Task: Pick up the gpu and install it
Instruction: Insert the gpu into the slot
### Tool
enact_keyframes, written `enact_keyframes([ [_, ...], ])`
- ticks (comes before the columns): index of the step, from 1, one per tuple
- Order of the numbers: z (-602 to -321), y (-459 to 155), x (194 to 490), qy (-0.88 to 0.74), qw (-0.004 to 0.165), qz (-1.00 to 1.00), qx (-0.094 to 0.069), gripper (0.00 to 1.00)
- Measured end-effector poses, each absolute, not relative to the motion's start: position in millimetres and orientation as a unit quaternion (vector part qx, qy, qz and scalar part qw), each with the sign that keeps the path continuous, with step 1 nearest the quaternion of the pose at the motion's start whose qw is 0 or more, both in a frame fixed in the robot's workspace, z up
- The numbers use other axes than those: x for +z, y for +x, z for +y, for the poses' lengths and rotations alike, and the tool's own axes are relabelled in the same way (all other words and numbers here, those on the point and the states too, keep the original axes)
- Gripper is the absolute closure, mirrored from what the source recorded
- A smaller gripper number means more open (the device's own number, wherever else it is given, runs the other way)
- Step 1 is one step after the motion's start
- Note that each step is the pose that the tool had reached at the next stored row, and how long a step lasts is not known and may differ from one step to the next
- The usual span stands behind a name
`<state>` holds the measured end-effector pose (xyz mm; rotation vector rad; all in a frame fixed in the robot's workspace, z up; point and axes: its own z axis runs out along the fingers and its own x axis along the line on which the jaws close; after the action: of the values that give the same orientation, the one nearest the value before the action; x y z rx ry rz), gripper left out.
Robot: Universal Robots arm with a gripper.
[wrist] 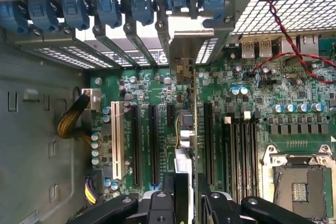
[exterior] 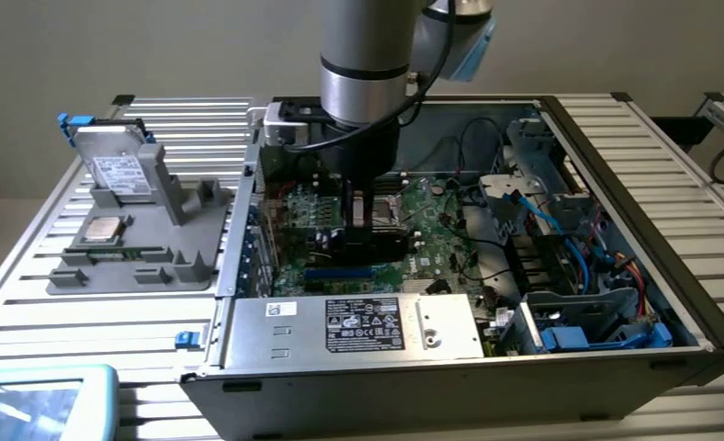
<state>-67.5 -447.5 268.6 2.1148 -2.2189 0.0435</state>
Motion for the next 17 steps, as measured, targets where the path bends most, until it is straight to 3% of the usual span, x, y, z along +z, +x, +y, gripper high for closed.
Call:
enact_keyframes([
  [17, -448.2, -72.1, 265.7, 0.689, 0.038, -0.723, 0.014, 0.73],
])
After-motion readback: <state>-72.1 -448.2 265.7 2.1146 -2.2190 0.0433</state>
